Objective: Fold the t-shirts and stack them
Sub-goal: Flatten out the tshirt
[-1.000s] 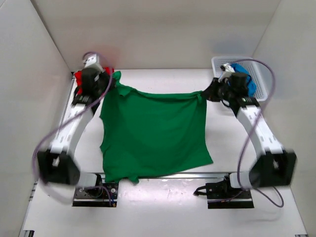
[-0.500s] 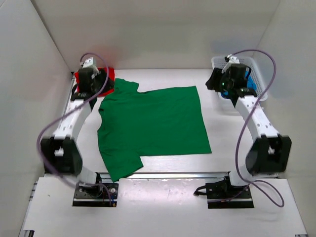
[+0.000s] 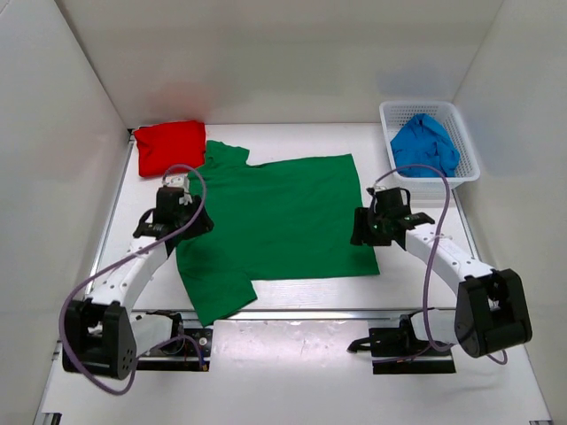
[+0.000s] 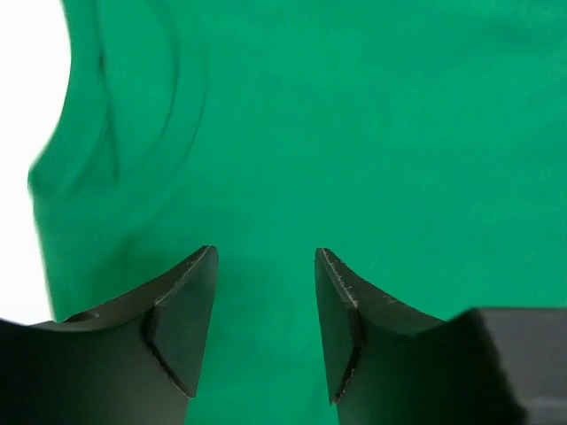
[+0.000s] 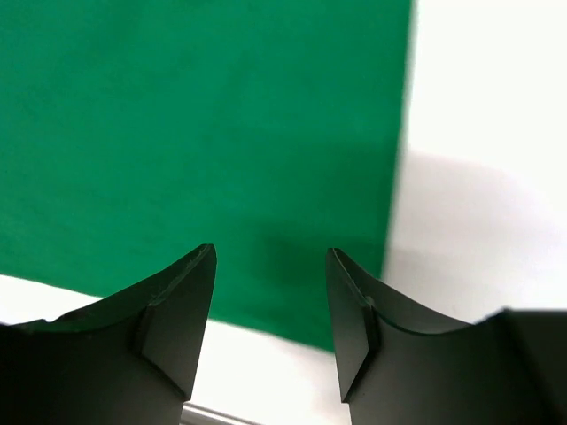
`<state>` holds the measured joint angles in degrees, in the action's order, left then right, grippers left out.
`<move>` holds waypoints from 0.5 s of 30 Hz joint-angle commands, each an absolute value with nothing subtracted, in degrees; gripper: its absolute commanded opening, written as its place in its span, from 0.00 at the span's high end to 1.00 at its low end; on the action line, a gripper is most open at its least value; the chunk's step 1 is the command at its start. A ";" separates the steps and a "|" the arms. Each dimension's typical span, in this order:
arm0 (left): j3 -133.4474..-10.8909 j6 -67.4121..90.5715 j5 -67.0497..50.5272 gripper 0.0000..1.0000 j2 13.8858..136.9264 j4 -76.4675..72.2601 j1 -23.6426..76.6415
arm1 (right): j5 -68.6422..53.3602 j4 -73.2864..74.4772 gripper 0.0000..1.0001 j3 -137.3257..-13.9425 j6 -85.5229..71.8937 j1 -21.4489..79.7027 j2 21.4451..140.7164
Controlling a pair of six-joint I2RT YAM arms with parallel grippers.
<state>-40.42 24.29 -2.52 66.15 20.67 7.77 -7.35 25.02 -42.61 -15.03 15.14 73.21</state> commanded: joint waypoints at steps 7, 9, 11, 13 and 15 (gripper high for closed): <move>-32.96 28.04 -0.79 0.42 58.79 26.03 12.92 | -7.21 22.86 0.49 -37.62 -15.56 11.86 70.40; -33.74 27.69 -0.18 0.41 63.17 23.39 13.09 | -7.56 20.49 0.49 -38.40 -14.86 11.87 71.19; -36.20 27.42 -0.09 0.40 67.57 21.90 13.36 | -8.43 18.38 0.50 -39.20 -14.07 11.69 72.24; -38.84 27.07 2.28 0.39 74.06 20.05 12.83 | -10.37 16.09 0.50 -40.86 -12.92 11.51 74.69; -44.01 26.37 2.63 0.39 79.33 19.51 11.96 | -9.85 15.91 0.50 -43.05 -12.66 11.86 77.59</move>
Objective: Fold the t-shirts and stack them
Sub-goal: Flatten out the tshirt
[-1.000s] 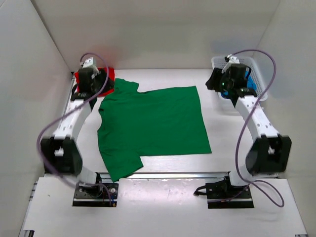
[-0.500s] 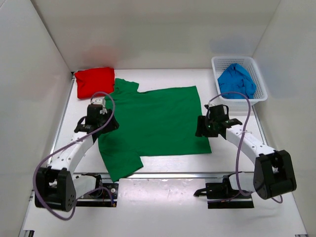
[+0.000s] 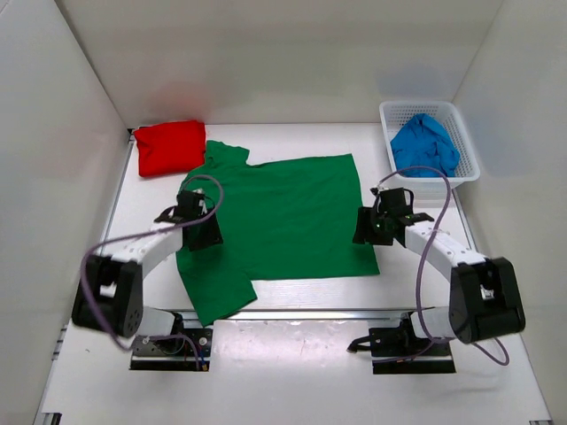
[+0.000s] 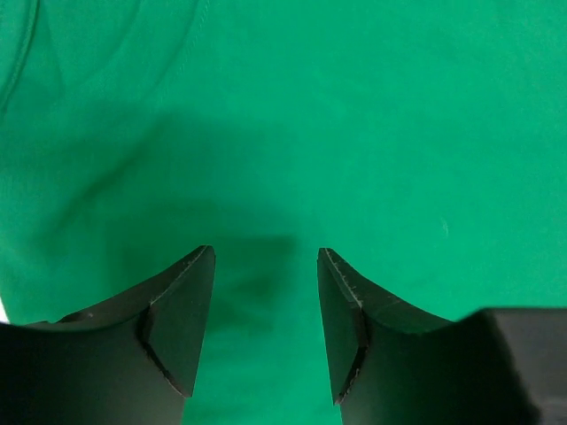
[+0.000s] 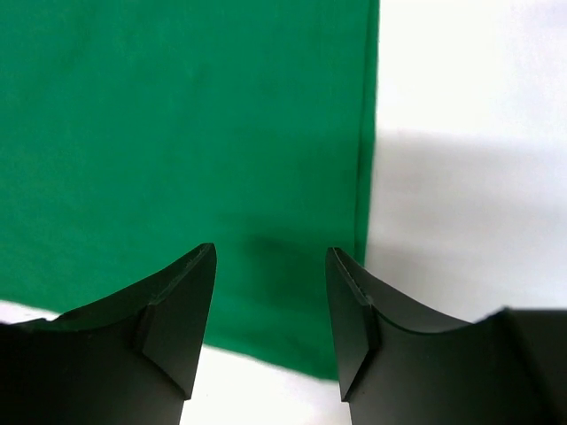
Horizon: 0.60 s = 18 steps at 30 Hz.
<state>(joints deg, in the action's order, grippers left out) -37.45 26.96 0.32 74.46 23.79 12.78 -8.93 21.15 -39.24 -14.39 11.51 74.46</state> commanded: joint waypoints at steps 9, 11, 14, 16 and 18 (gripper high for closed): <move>-61.33 26.10 2.02 0.39 99.47 18.81 11.60 | -8.26 19.07 0.51 -46.67 -11.95 12.31 89.47; -63.89 26.63 1.67 0.39 102.39 18.81 11.69 | -8.35 20.21 0.51 -47.19 -11.51 11.08 91.14; -70.21 26.19 0.88 0.38 108.71 20.91 12.21 | -6.60 22.32 0.51 -48.08 -11.51 9.32 92.63; -75.47 25.93 1.05 0.38 113.36 22.75 12.04 | -5.81 23.46 0.51 -48.95 -11.95 8.00 92.73; -79.18 25.75 0.36 0.38 116.27 24.34 12.57 | -7.38 23.38 0.52 -48.52 -12.30 6.42 92.38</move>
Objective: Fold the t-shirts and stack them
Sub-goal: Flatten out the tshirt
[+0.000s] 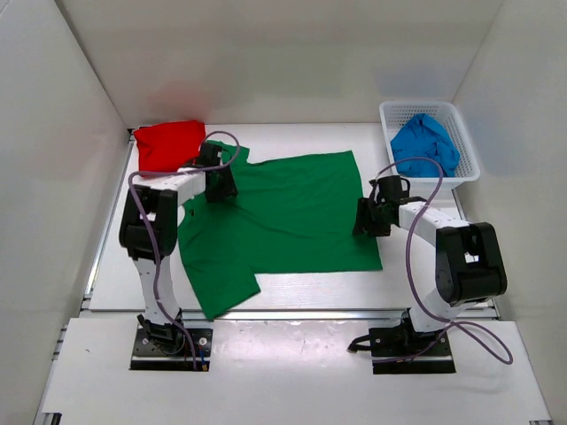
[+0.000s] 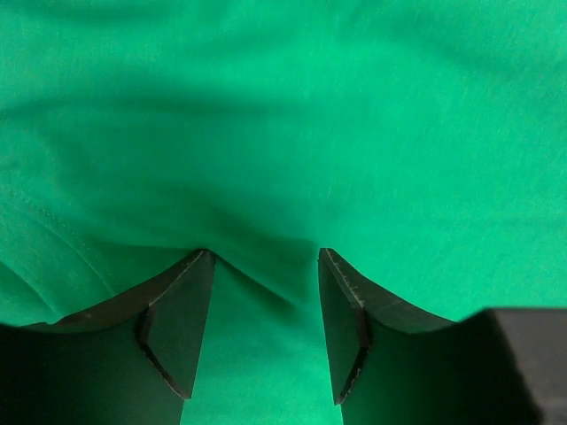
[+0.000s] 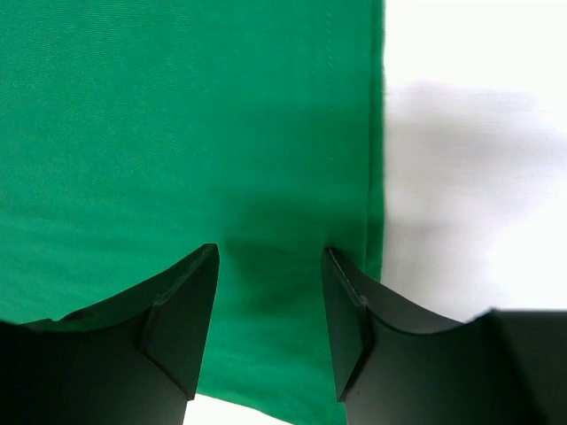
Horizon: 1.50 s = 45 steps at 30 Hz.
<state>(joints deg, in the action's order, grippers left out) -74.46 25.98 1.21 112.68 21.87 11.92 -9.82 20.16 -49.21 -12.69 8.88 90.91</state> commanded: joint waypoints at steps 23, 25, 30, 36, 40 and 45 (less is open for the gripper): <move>-71.39 19.79 -3.26 0.38 89.68 36.19 9.49 | -8.35 28.56 0.52 -57.31 -10.64 12.65 85.69; -66.73 18.64 -0.80 0.38 85.44 37.52 9.14 | -8.18 29.18 0.52 -55.91 -10.55 12.66 84.29; -47.86 20.91 -0.26 0.38 71.40 37.62 11.07 | -8.00 30.58 0.51 -53.44 -11.07 11.60 80.08; -35.43 24.78 5.88 0.37 61.88 36.04 10.81 | -9.23 31.38 0.51 -49.49 -11.25 10.37 75.07; -34.28 26.80 11.42 0.39 60.99 35.60 10.55 | -10.54 29.63 0.49 -46.68 -12.65 10.20 72.34; -33.67 26.89 10.81 0.38 68.36 34.55 11.33 | -9.94 30.23 0.47 -45.88 -13.79 9.59 71.54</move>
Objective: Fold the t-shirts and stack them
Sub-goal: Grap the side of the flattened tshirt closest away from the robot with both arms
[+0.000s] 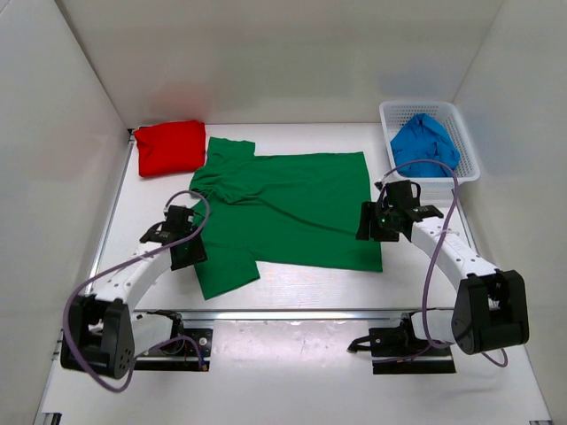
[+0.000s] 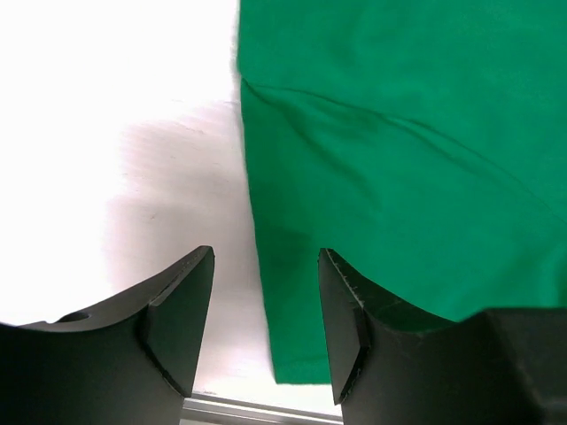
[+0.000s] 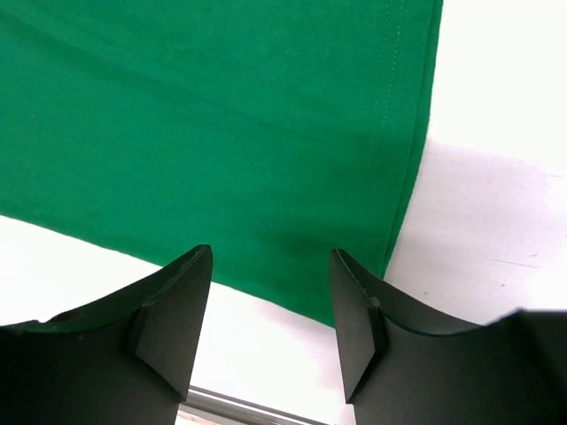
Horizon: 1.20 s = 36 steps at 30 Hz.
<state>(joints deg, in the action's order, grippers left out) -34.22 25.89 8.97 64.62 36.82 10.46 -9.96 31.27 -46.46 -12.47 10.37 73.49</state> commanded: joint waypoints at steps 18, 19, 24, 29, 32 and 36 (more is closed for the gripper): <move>-29.97 26.98 2.47 1.00 69.44 27.16 14.85 | -4.31 32.17 0.37 -33.84 -20.39 11.60 71.09; -30.06 27.33 1.59 1.00 69.00 27.85 15.46 | -4.57 31.30 0.39 -33.32 -20.91 12.12 72.15; -33.91 29.44 0.35 1.00 60.75 33.65 18.45 | -4.04 31.46 0.91 -33.75 -19.34 12.39 72.34; -38.14 27.25 -0.70 1.00 51.51 44.37 16.18 | -2.64 35.41 1.00 -34.71 -21.18 14.84 65.49; -39.73 26.28 -2.63 1.00 48.70 47.72 14.42 | -4.65 37.79 1.00 -36.82 -21.97 14.42 64.61; -39.29 27.07 -2.20 1.00 46.85 49.13 16.17 | -5.17 38.77 0.96 -37.09 -21.89 12.58 63.37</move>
<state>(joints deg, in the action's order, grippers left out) -38.85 27.35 -0.78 47.70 44.93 15.49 -4.73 37.08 -35.46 -21.23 13.98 64.97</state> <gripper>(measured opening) 0.015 0.035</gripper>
